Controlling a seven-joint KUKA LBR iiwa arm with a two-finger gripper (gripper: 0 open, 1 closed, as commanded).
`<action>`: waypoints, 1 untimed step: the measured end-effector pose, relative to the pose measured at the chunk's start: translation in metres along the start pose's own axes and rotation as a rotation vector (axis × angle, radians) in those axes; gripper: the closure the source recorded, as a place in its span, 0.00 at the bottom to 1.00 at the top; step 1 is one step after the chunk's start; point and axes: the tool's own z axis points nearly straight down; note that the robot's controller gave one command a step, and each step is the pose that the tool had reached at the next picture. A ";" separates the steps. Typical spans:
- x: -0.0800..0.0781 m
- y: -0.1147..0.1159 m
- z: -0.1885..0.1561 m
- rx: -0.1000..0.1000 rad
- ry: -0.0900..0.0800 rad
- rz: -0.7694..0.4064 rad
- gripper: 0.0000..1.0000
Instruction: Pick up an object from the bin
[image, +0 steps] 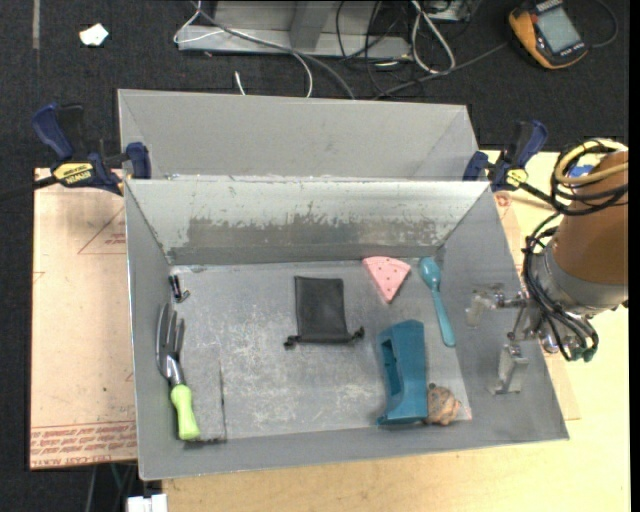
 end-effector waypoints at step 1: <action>-0.002 0.001 -0.004 0.001 -0.007 -0.004 0.00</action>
Offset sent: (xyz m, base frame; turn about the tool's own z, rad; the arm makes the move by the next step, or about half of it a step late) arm 0.0012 0.0913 -0.0921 0.0007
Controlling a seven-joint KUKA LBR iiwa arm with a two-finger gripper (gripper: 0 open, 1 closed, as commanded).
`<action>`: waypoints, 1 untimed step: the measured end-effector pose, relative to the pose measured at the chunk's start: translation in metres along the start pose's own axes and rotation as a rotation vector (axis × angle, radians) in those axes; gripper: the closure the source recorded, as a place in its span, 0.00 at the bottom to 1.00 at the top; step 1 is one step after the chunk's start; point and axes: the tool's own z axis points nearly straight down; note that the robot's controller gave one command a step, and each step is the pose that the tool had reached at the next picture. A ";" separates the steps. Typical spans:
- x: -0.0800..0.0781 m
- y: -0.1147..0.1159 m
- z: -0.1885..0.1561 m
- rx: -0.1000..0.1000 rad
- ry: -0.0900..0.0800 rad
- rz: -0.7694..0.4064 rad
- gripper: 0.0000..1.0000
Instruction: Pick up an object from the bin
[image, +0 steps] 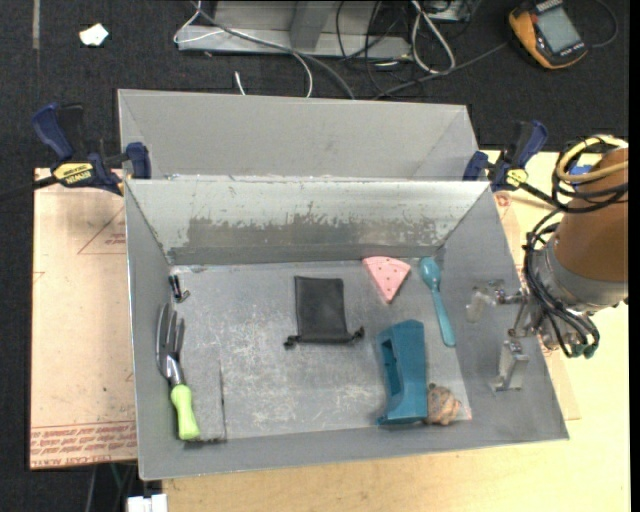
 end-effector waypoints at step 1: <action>-0.001 0.055 0.059 0.000 -0.005 0.007 0.00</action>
Offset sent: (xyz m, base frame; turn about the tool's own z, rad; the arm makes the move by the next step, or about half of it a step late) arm 0.0006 0.0794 -0.1148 -0.3046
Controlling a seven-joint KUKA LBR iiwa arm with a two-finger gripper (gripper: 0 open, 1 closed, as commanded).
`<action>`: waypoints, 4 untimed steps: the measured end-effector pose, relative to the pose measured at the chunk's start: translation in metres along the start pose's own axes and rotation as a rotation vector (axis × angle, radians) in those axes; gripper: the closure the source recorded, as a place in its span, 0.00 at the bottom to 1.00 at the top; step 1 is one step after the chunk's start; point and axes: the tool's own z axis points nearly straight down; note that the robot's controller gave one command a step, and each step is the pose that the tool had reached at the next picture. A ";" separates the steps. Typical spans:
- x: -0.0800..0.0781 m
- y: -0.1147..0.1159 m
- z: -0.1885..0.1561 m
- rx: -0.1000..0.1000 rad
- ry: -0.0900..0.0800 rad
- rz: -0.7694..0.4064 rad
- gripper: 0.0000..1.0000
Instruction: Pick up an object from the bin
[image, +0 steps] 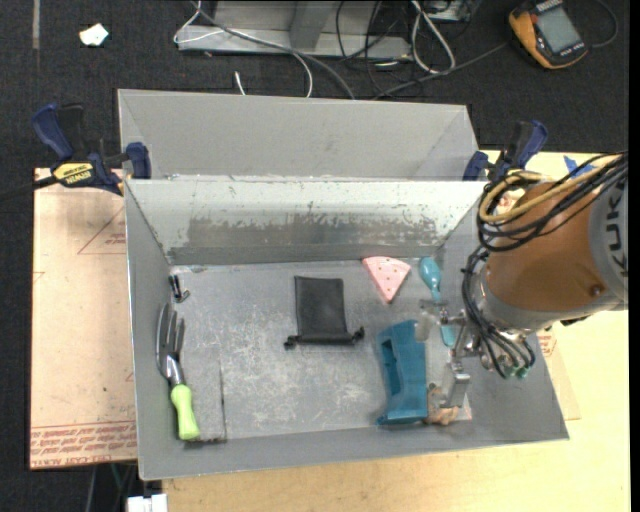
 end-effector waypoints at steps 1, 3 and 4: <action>-0.001 0.026 0.051 0.003 -0.006 -0.312 1.00; 0.000 0.025 0.055 0.005 -0.009 -0.312 0.00; -0.017 0.053 0.057 0.005 -0.009 -0.279 0.00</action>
Offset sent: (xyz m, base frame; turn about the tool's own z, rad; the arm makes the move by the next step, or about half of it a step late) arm 0.0000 0.0000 0.0000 0.0000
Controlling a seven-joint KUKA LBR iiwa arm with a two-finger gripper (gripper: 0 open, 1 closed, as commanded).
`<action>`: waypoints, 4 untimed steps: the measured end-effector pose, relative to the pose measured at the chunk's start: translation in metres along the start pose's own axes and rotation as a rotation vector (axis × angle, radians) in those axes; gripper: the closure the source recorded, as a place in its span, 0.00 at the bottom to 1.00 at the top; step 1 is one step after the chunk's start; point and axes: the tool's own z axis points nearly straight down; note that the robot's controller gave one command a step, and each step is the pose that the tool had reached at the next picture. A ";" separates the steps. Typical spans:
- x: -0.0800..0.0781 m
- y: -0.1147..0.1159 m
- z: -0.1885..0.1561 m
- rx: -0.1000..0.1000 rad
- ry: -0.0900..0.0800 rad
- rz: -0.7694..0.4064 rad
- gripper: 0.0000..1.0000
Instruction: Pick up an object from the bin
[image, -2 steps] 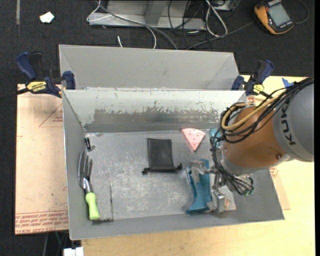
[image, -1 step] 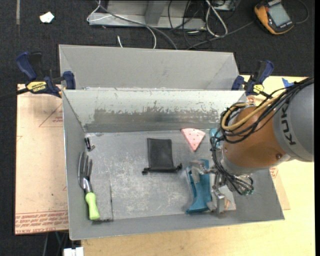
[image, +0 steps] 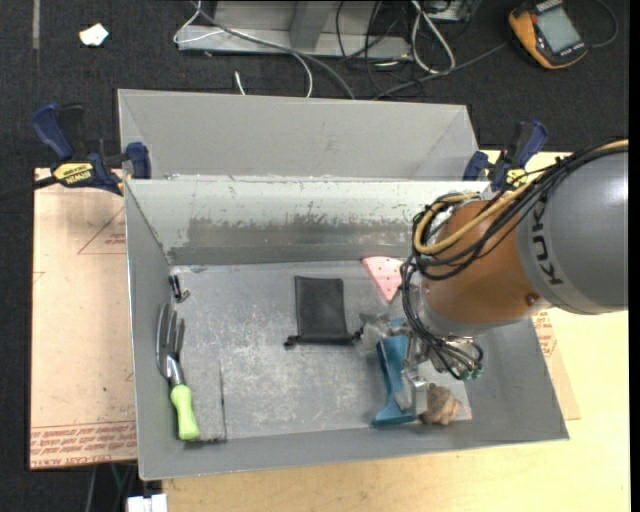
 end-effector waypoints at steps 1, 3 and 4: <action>-0.007 0.012 0.002 -0.001 -0.004 -0.002 0.00; -0.025 0.004 0.025 -0.004 0.006 -0.239 1.00; -0.025 0.004 0.025 -0.004 0.006 -0.241 1.00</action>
Offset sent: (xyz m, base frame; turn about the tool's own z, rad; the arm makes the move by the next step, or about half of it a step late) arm 0.0594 0.0343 -0.0068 -0.0753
